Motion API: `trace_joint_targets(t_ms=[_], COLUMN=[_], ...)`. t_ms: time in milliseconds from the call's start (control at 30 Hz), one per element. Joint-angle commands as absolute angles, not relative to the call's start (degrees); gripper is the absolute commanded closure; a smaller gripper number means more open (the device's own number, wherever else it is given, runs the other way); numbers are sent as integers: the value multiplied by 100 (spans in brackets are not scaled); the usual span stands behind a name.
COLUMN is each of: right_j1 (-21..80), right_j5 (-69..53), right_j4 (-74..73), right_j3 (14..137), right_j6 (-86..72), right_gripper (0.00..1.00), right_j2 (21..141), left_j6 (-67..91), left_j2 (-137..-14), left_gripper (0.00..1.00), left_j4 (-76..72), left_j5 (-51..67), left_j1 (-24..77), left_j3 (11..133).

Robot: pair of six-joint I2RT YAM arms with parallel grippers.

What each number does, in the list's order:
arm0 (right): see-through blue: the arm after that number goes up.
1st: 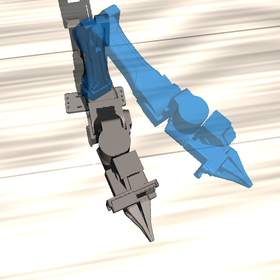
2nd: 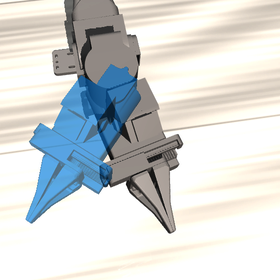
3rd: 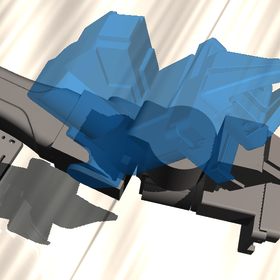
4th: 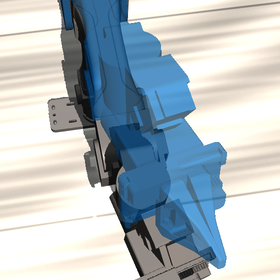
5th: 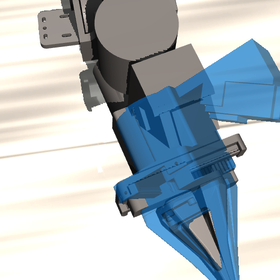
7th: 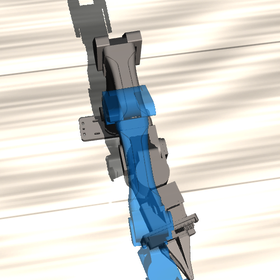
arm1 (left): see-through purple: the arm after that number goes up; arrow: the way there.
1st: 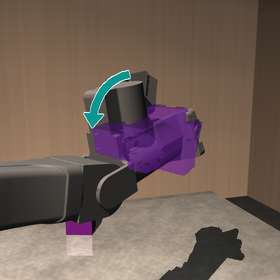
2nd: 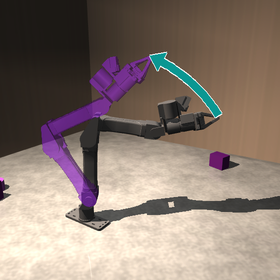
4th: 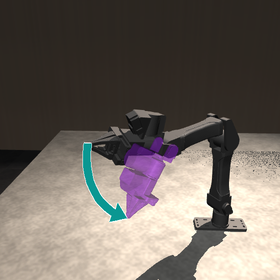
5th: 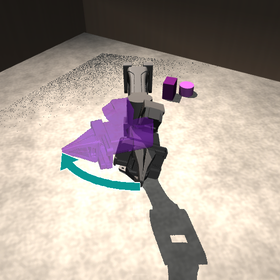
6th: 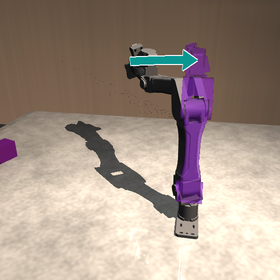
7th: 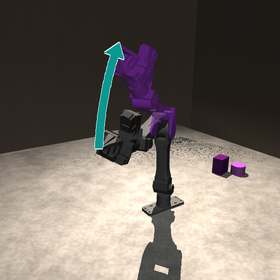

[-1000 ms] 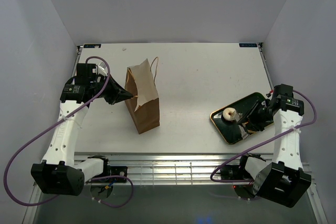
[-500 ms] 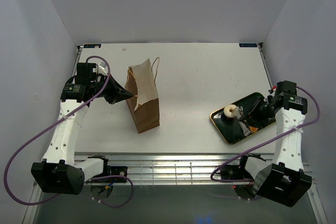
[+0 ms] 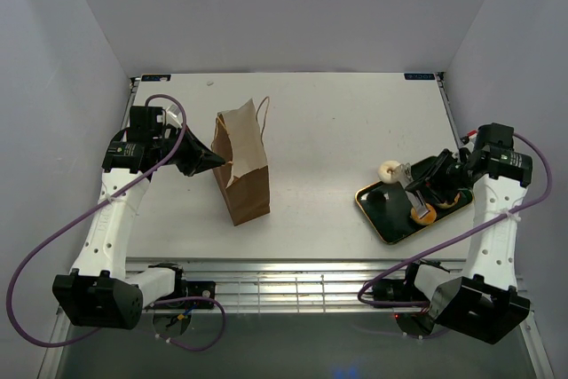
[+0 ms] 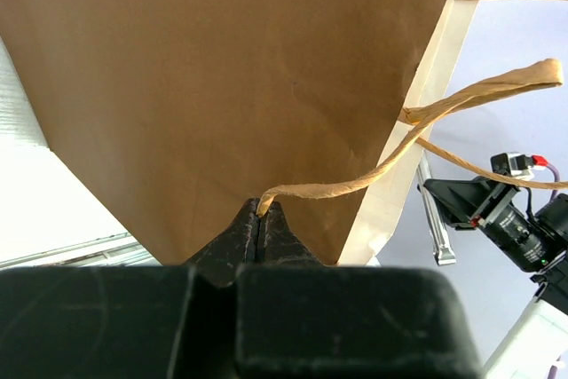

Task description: Place the fake bread into the paper bag

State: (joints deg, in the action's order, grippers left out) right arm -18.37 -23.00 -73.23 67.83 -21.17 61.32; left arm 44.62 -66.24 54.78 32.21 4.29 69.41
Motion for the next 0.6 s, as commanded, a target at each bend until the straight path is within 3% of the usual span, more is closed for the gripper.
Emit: trace_joint_targets(t_ms=[0, 333, 567], right_j1=[-1863, -1732, -417], right_j5=[-2907, -4455, -4790], right_j4=[-7462, -7374, -7304], right_j3=[7198, 8287, 9974], right_j6=[-2118, -1995, -2476], right_gripper=[75, 75, 75], right_j2=[6161, 6495, 7250], left_j6=[4438, 4526, 4614], left_j2=[-6583, -6557, -6486], left_gripper=[100, 100, 100], left_j4=[5388, 5353, 5335], left_j5=[3217, 3199, 3155], left_j1=[431, 439, 431], left_j3=[7084, 7031, 6970])
